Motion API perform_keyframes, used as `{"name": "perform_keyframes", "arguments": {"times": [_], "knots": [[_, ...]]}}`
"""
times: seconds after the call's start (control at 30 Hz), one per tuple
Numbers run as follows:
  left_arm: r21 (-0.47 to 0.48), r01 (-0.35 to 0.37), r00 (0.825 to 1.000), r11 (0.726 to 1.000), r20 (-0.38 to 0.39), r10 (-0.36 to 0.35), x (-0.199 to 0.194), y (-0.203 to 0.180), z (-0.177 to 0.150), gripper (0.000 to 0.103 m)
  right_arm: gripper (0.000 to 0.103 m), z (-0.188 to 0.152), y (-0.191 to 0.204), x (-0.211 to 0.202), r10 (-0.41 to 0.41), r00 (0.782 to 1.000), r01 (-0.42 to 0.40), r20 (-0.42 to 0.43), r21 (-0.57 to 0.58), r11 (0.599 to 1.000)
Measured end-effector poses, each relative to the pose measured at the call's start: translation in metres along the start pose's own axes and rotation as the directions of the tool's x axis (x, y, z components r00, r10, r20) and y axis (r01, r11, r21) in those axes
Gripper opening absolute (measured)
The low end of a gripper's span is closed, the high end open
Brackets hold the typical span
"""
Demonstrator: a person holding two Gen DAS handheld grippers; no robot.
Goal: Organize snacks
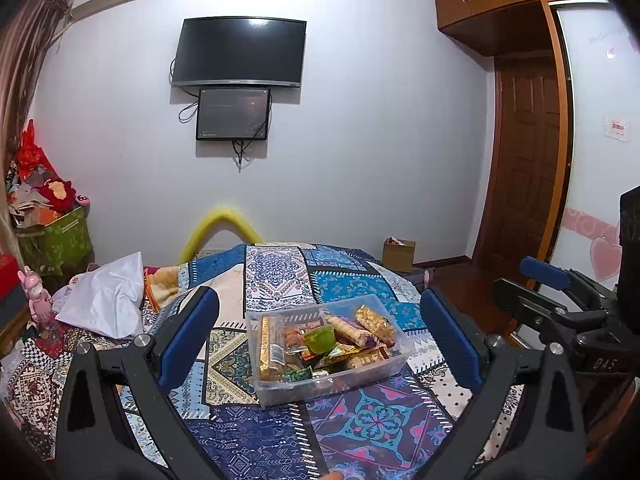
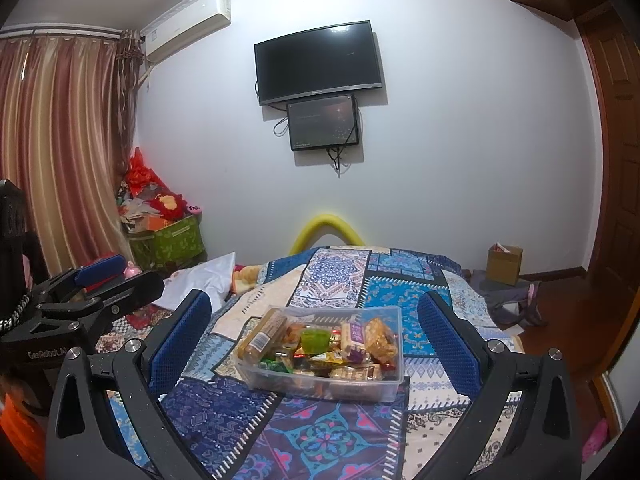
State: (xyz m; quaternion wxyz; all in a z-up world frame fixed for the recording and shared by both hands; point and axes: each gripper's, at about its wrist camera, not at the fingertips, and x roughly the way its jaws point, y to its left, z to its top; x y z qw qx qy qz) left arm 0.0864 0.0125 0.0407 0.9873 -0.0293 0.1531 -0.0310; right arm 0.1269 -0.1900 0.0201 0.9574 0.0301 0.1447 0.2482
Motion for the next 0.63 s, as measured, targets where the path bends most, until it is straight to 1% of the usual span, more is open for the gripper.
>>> {"name": "perform_keyframes", "arguments": {"times": [0.4,0.63], "knots": [[0.0,-0.008,1.0,1.0,-0.011,0.008,0.0018,-0.0026,-0.0021,0.102,0.103,0.0,0.0016,0.0013,-0.012,1.0,0.012,-0.003,-0.011,1.0],[-0.019,0.015,0.999,1.0,-0.029,-0.016,0.0031,-0.0017,-0.0045,0.102,0.103,-0.0006,0.0,0.0025,-0.017,1.0,0.017,-0.006,-0.008,1.0]]}}
